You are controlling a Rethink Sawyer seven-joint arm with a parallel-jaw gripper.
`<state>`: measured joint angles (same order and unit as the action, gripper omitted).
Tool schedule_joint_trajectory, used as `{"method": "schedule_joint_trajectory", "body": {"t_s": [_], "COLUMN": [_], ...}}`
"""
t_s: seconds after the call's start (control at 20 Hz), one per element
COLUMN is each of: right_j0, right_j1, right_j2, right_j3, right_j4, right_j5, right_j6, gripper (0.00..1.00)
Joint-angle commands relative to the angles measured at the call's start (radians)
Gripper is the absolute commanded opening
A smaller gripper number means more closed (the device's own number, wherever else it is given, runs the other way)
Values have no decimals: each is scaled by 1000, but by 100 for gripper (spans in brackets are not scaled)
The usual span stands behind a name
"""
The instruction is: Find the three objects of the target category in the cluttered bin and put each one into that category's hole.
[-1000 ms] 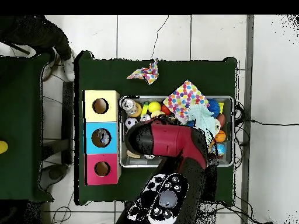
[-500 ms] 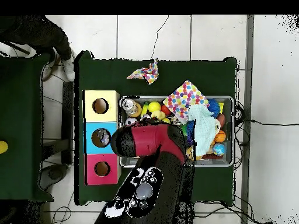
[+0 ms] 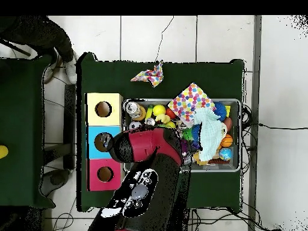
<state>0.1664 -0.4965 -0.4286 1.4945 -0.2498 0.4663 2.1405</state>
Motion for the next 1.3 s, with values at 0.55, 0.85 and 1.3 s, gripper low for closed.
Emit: {"method": "schedule_joint_trajectory", "body": {"t_s": [0.55,0.85,1.3], "right_j0": [31,88,128], "right_j1": [111,191,228], "right_j2": [103,72,34], "right_j3": [5,-37,-59], "right_j4": [-2,-40,-53], "right_j5": [36,-60,-36], "right_j6": [73,95,64], "gripper": [100,100,100]}}
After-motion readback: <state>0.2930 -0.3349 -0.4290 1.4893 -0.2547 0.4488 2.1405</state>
